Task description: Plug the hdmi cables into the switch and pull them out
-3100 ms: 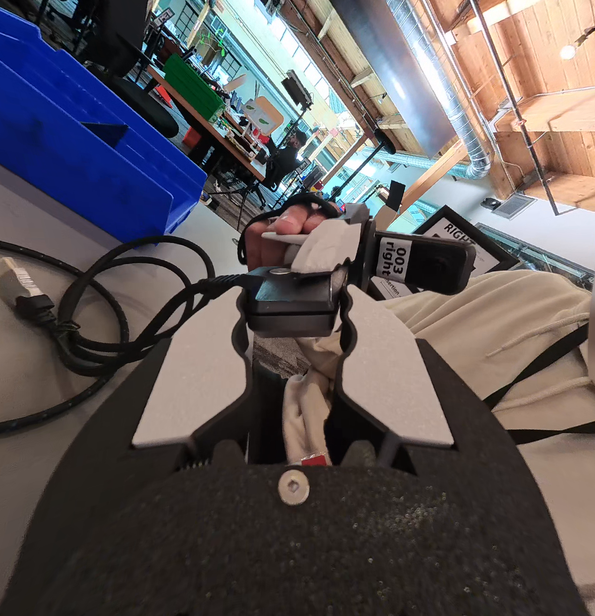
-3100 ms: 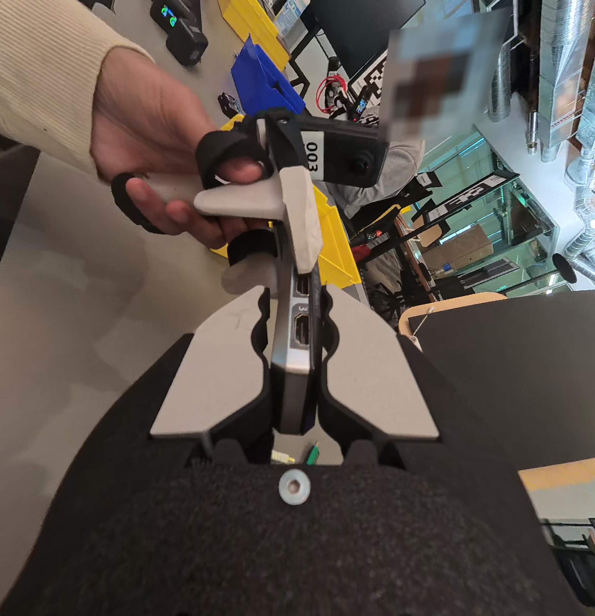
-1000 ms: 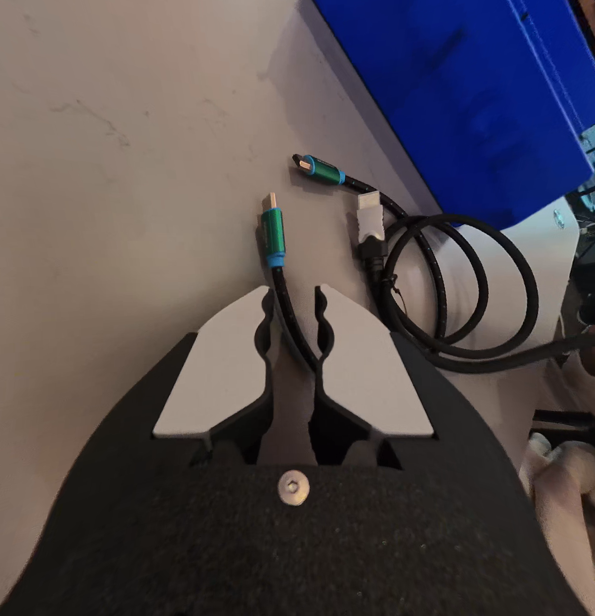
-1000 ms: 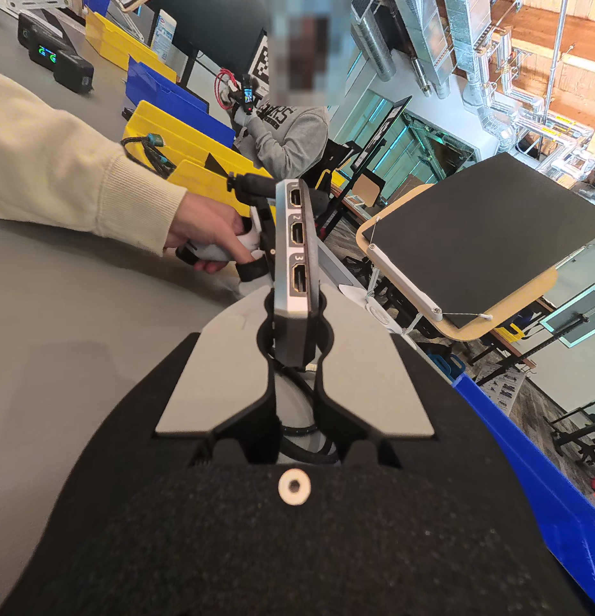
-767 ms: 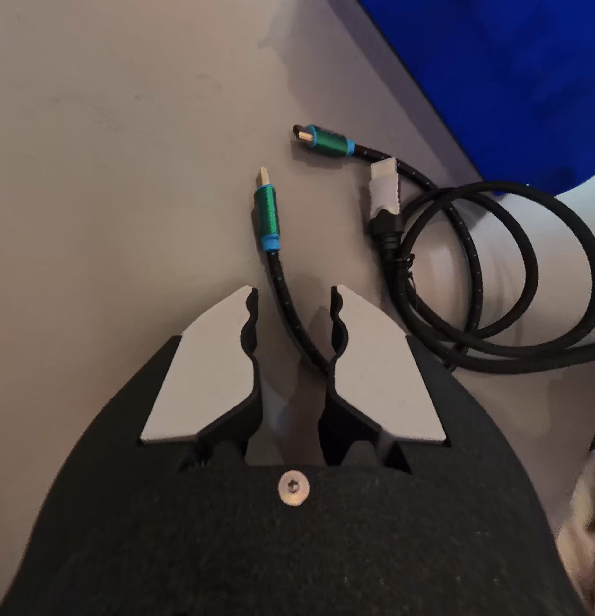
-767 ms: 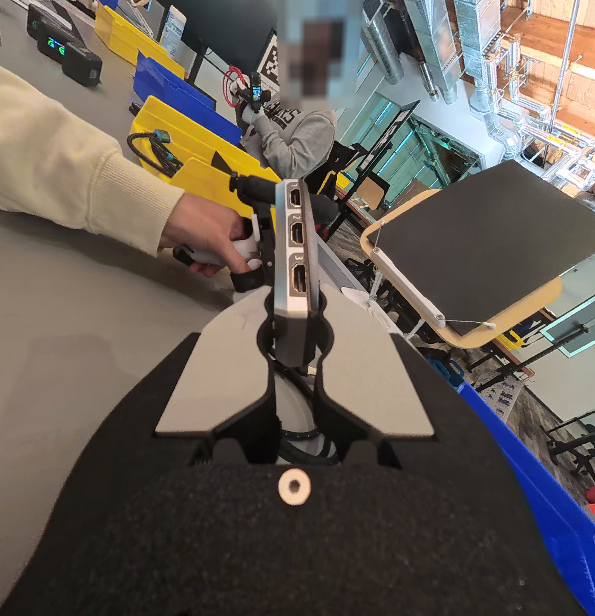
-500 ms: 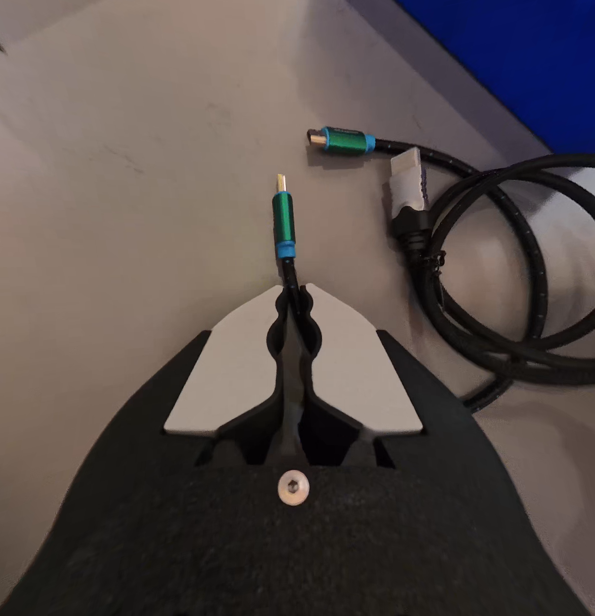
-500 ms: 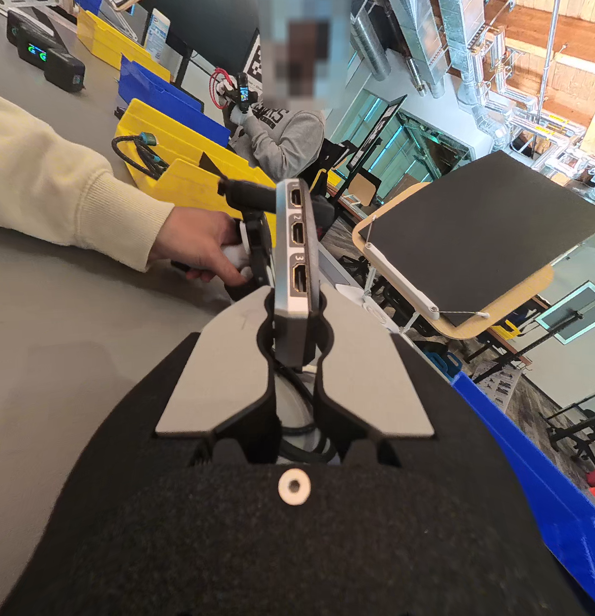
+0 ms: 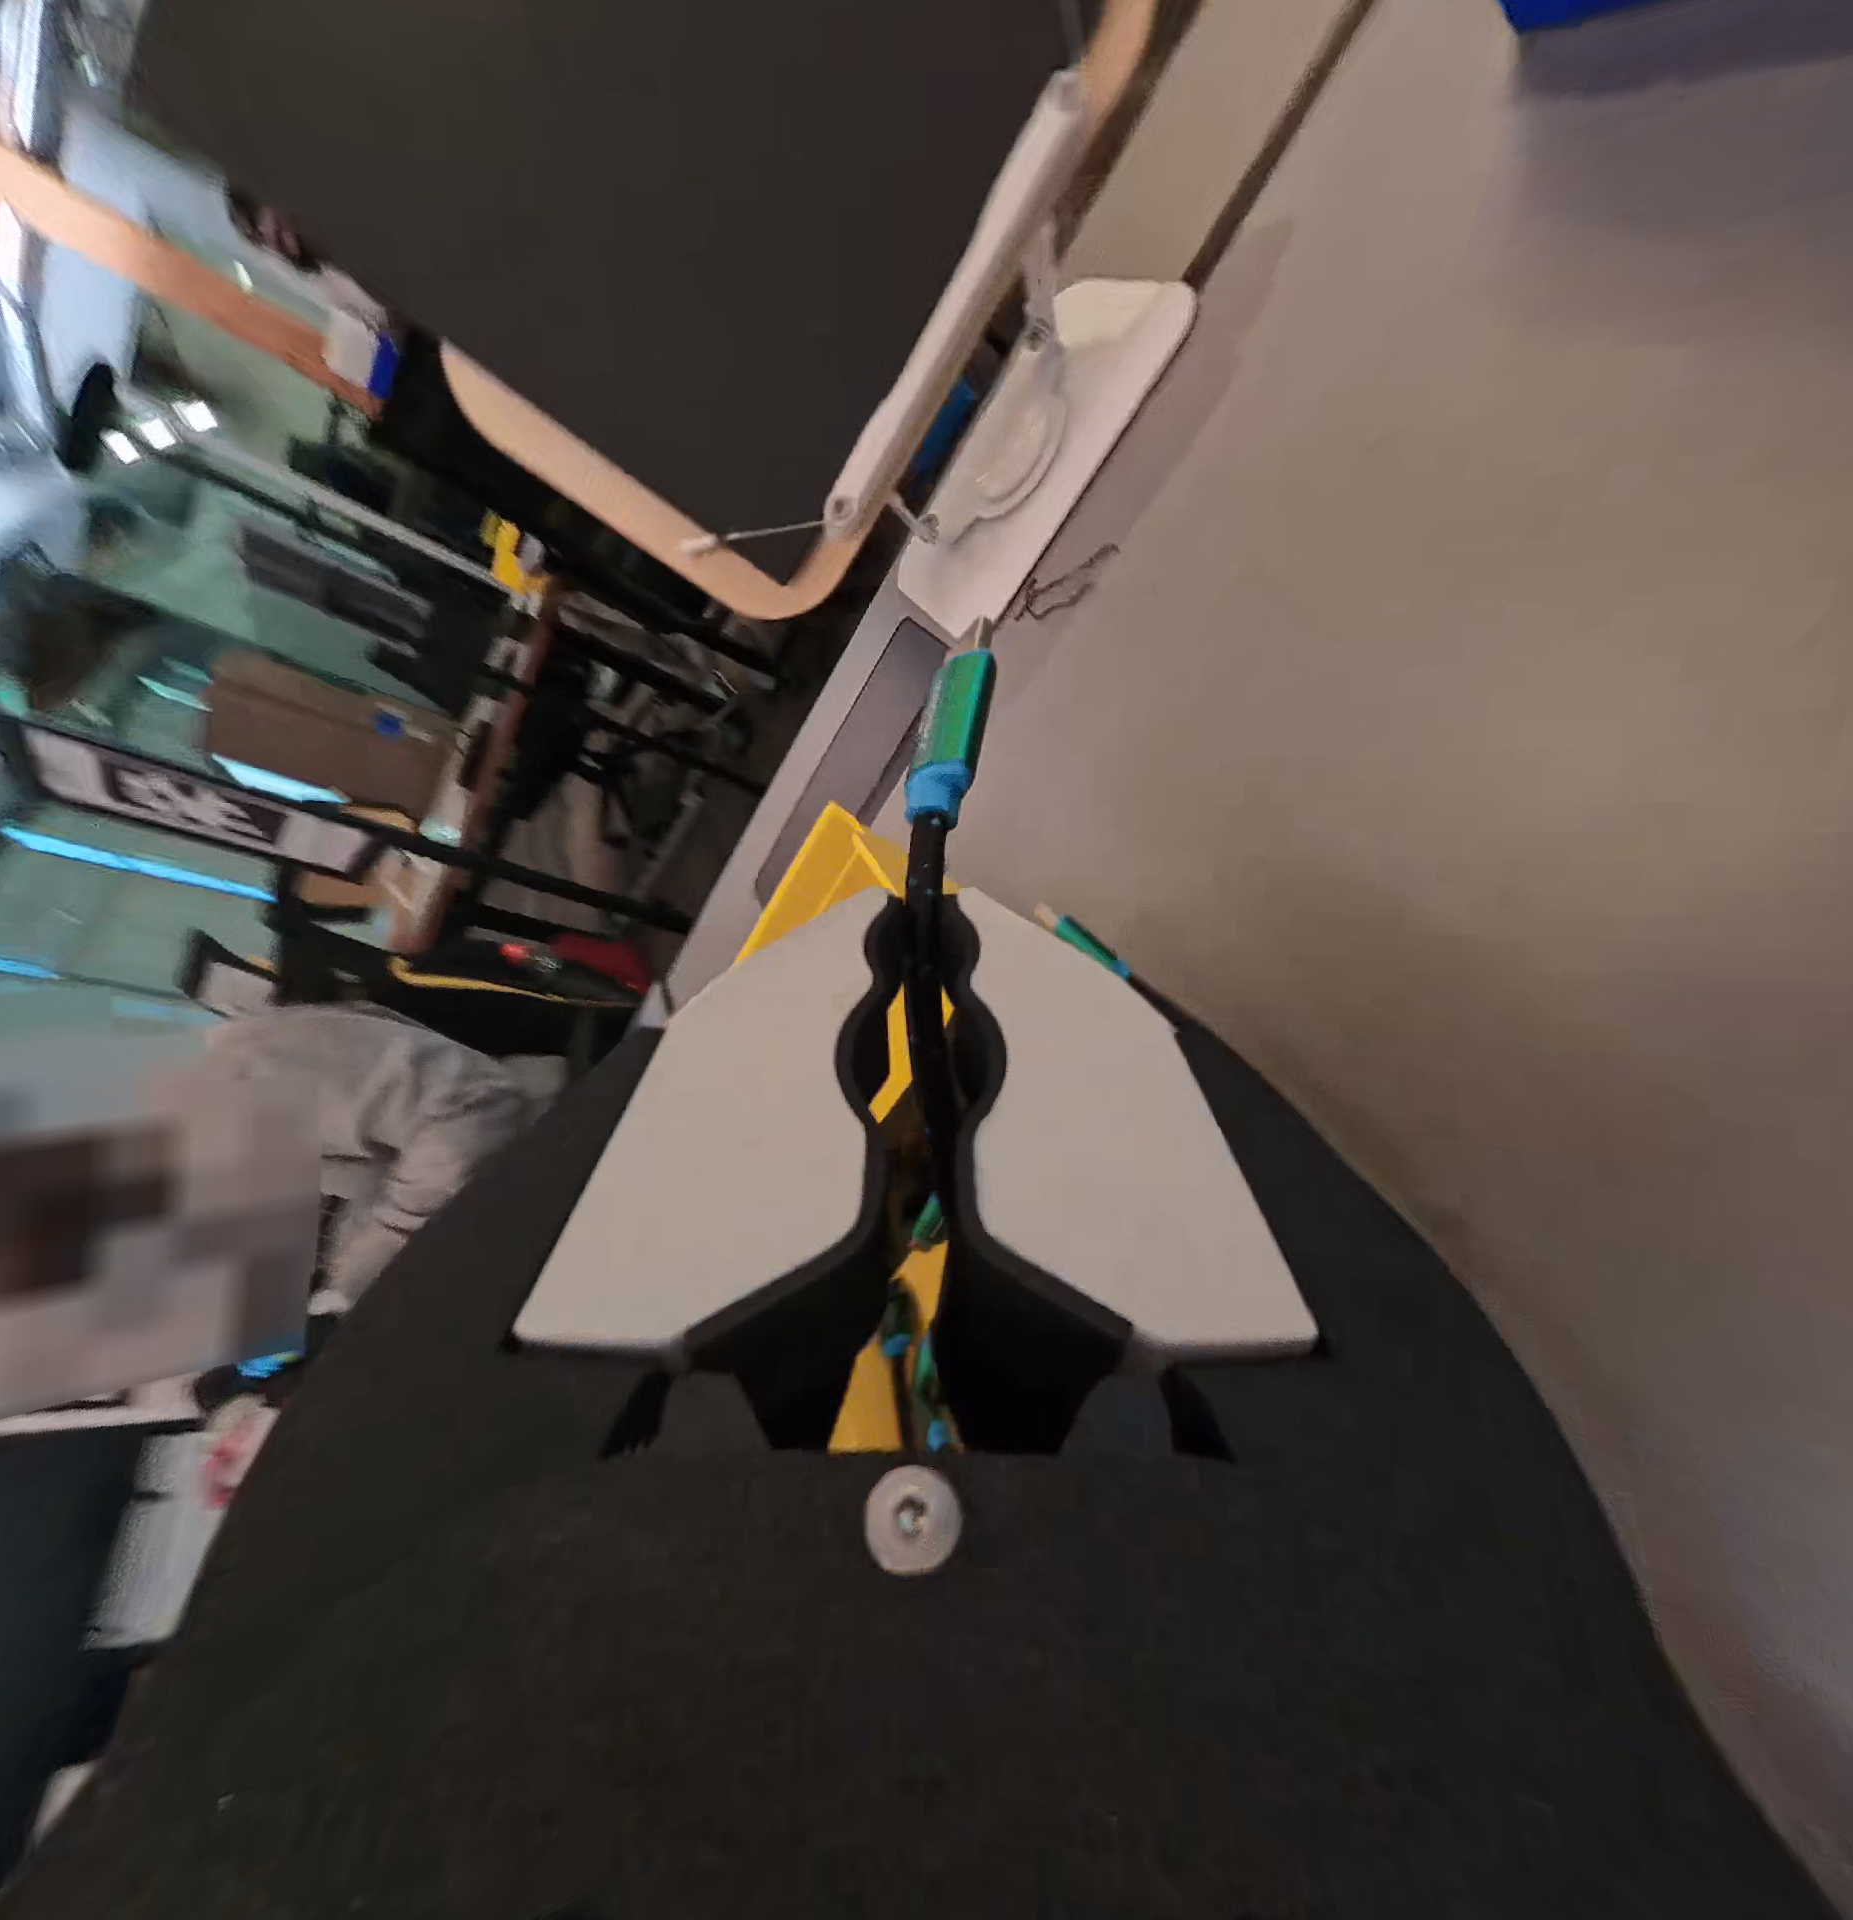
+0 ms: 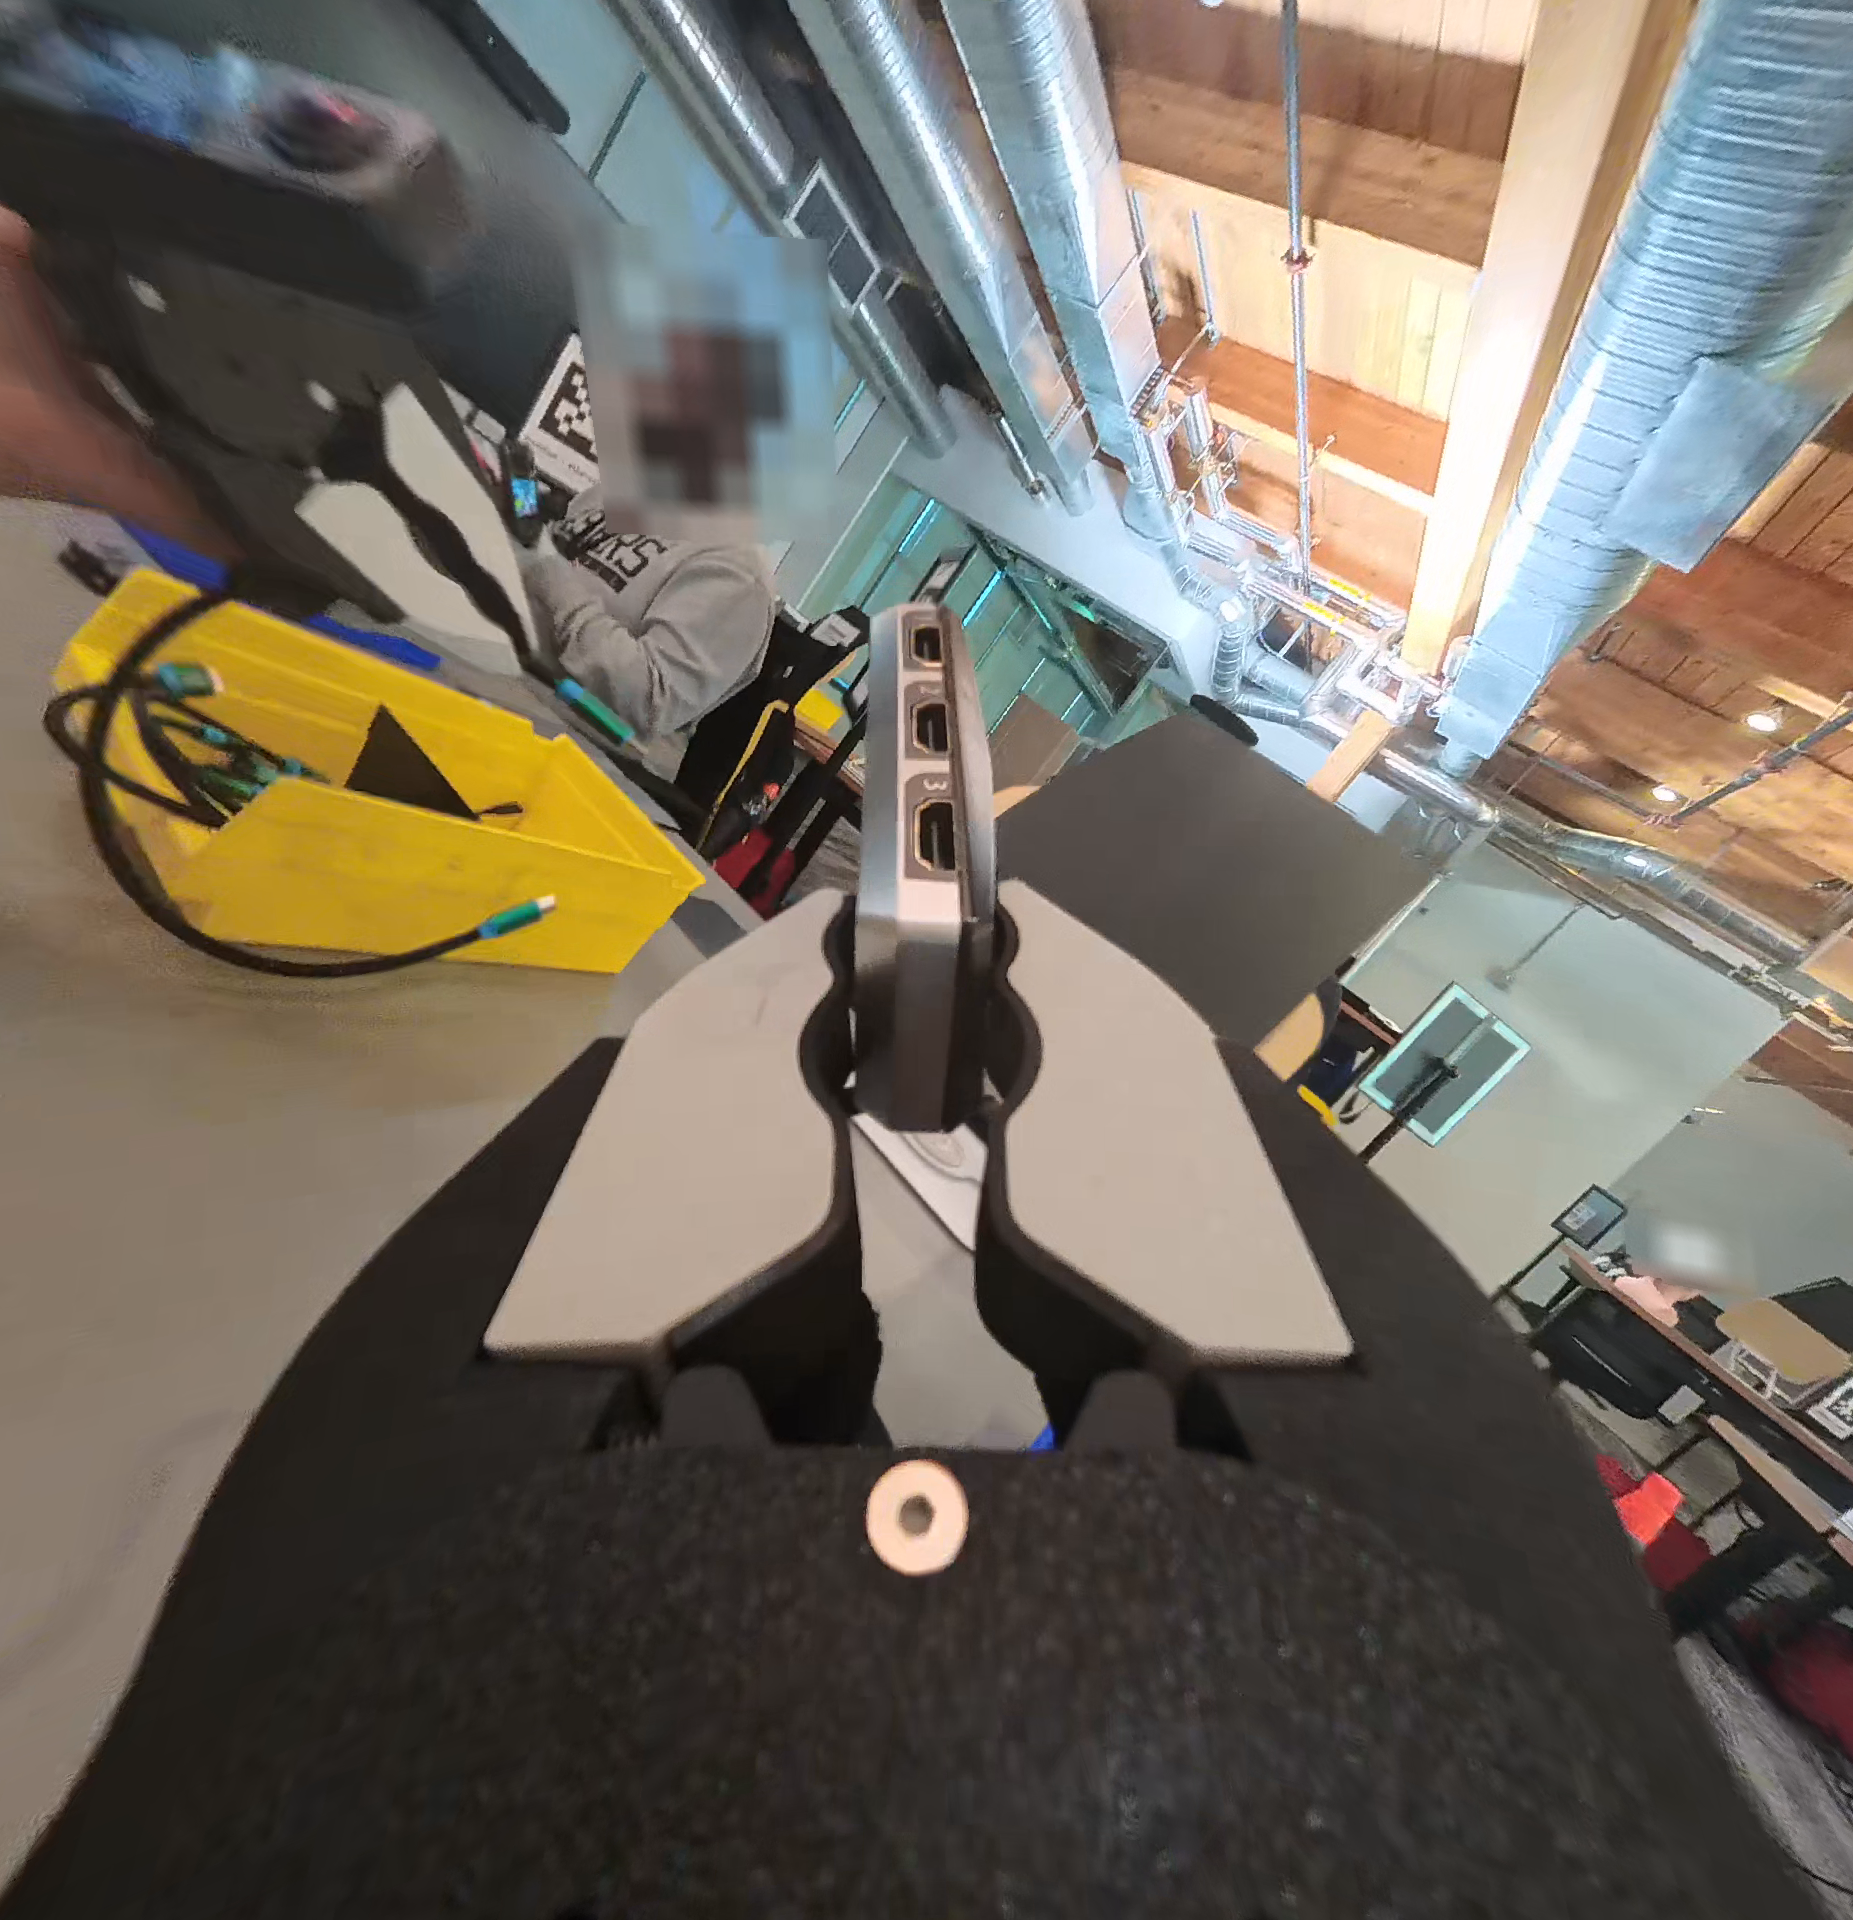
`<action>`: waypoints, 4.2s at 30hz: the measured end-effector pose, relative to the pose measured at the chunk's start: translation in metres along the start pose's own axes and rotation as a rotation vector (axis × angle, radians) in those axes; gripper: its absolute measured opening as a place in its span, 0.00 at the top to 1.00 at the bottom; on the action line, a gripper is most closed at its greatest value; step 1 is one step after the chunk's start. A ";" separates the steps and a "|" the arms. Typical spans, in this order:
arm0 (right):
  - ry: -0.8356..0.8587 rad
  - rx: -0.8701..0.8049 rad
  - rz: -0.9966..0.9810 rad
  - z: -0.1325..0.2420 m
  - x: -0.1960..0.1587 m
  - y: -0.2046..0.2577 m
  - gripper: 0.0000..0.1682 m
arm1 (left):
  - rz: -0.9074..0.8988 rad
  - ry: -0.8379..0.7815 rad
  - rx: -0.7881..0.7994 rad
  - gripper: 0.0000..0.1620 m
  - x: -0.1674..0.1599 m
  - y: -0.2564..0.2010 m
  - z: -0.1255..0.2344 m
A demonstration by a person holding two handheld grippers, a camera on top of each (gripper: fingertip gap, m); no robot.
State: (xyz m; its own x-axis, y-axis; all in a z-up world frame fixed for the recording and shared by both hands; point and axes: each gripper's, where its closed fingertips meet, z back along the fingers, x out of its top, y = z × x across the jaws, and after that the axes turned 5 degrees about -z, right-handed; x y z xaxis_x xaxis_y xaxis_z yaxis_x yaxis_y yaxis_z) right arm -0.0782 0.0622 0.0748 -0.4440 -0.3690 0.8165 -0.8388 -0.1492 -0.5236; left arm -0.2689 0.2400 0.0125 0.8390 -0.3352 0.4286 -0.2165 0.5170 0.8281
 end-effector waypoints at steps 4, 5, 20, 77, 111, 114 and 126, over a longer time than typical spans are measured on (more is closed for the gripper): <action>0.023 -0.001 0.039 -0.007 -0.042 0.030 0.87 | -0.333 -0.013 0.079 0.96 0.015 -0.083 0.027; 0.045 0.026 0.014 -0.007 -0.051 0.039 0.87 | -0.394 -0.042 0.094 0.96 0.023 -0.104 0.034; 0.133 0.116 -0.086 0.002 -0.080 0.062 0.87 | 0.192 -0.118 -0.670 1.00 0.056 -0.264 0.043; 0.263 0.016 0.524 -0.039 -0.097 0.103 0.88 | 1.316 -0.192 -1.109 0.96 0.072 -0.127 0.068; 0.269 -0.036 0.740 -0.039 -0.095 0.107 0.87 | 1.355 -0.152 -1.121 0.96 0.068 -0.124 0.063; 0.268 -0.035 0.738 -0.039 -0.095 0.108 0.87 | 1.351 -0.146 -1.124 0.96 0.067 -0.125 0.063; 0.251 -0.017 0.707 -0.037 -0.092 0.110 0.87 | 1.288 -0.145 -1.037 0.96 0.068 -0.126 0.059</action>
State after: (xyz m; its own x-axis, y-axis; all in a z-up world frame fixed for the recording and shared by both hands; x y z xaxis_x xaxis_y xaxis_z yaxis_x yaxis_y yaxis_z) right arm -0.1409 0.1137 -0.0489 -0.9357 -0.1509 0.3190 -0.3308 0.0607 -0.9417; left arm -0.2146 0.1055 -0.0412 0.3223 0.6650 0.6738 -0.2337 0.7456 -0.6241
